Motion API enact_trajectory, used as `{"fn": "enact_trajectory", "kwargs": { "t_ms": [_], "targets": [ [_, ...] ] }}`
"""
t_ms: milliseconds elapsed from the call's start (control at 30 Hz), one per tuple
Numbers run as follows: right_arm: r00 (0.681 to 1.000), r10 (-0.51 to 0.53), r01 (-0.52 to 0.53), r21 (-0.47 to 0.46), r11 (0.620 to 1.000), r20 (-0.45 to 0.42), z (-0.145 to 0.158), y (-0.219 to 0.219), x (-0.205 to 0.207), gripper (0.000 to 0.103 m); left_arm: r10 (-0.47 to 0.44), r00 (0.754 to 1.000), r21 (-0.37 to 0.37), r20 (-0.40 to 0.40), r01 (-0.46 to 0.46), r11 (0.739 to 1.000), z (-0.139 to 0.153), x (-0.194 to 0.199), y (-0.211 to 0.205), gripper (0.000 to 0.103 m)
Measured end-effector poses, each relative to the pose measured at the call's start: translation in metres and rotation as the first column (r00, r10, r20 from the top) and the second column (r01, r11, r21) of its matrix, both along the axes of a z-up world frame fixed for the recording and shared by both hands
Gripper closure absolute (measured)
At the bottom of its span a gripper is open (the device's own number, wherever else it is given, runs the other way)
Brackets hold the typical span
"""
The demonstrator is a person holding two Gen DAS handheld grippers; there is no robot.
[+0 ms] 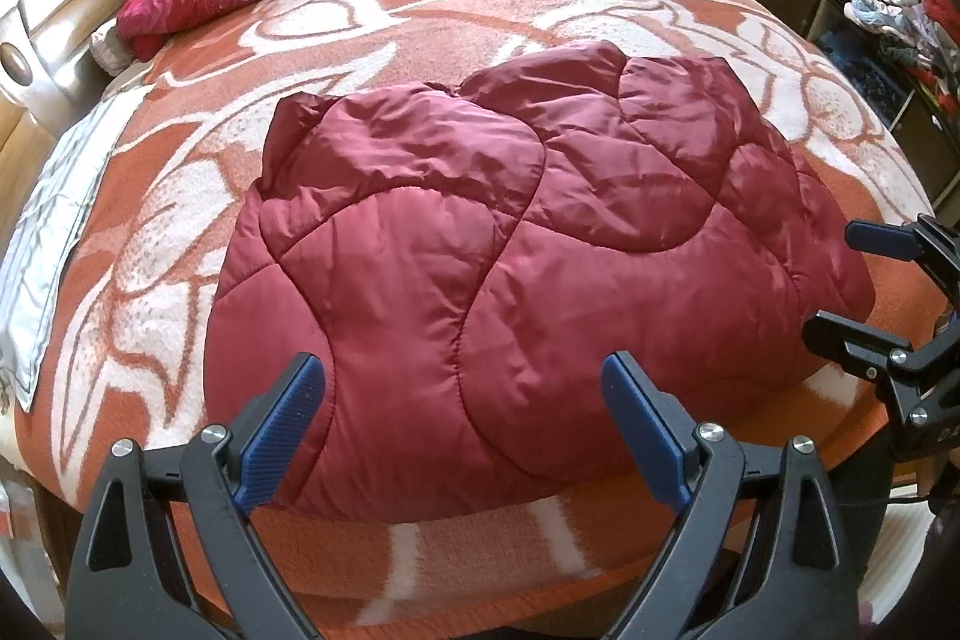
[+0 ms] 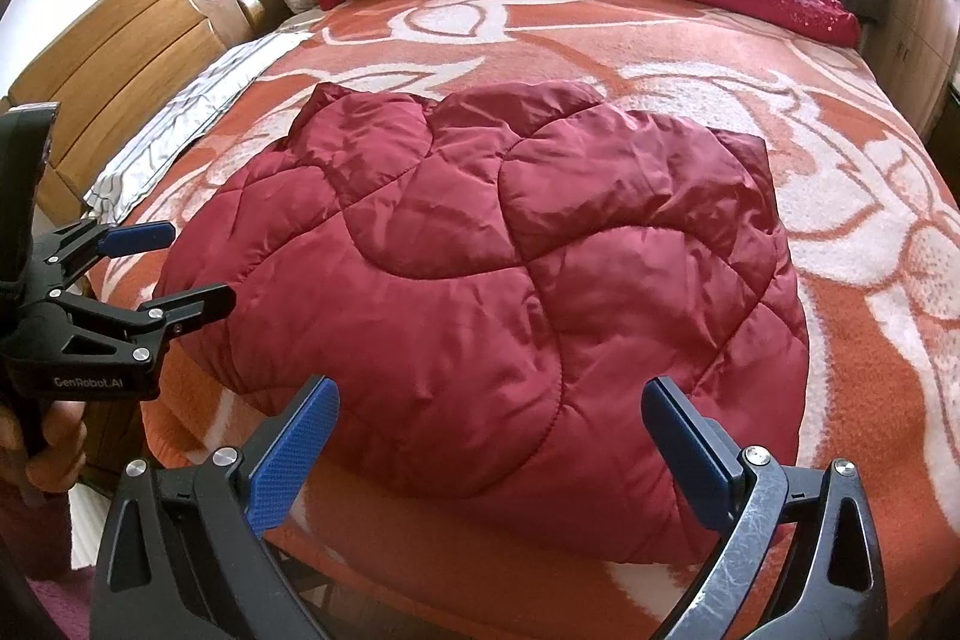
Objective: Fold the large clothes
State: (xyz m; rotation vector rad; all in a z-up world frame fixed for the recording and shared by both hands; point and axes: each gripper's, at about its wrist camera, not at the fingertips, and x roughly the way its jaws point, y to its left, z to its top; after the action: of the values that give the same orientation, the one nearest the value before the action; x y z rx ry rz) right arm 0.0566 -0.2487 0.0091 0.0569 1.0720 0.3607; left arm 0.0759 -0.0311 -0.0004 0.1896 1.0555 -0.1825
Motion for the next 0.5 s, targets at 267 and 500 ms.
{"fn": "enact_trajectory", "kwargs": {
  "t_ms": [267, 500],
  "targets": [
    [1.0, 0.0, 0.0, 0.001, 1.0, 0.003, 0.0037, -0.0011, 0.002, 0.001, 0.0, 1.0, 0.007, 0.015, 0.0, 1.0, 0.0022, -0.0003, -0.0012, 0.009],
    [1.0, -0.003, 0.003, 0.003, 1.0, 0.005, 0.0046, -0.0033, 0.0036, 0.001, -0.006, 1.0, 0.017, 0.028, 0.006, 1.0, 0.0039, 0.002, -0.0019, 0.009]
  ]
}}
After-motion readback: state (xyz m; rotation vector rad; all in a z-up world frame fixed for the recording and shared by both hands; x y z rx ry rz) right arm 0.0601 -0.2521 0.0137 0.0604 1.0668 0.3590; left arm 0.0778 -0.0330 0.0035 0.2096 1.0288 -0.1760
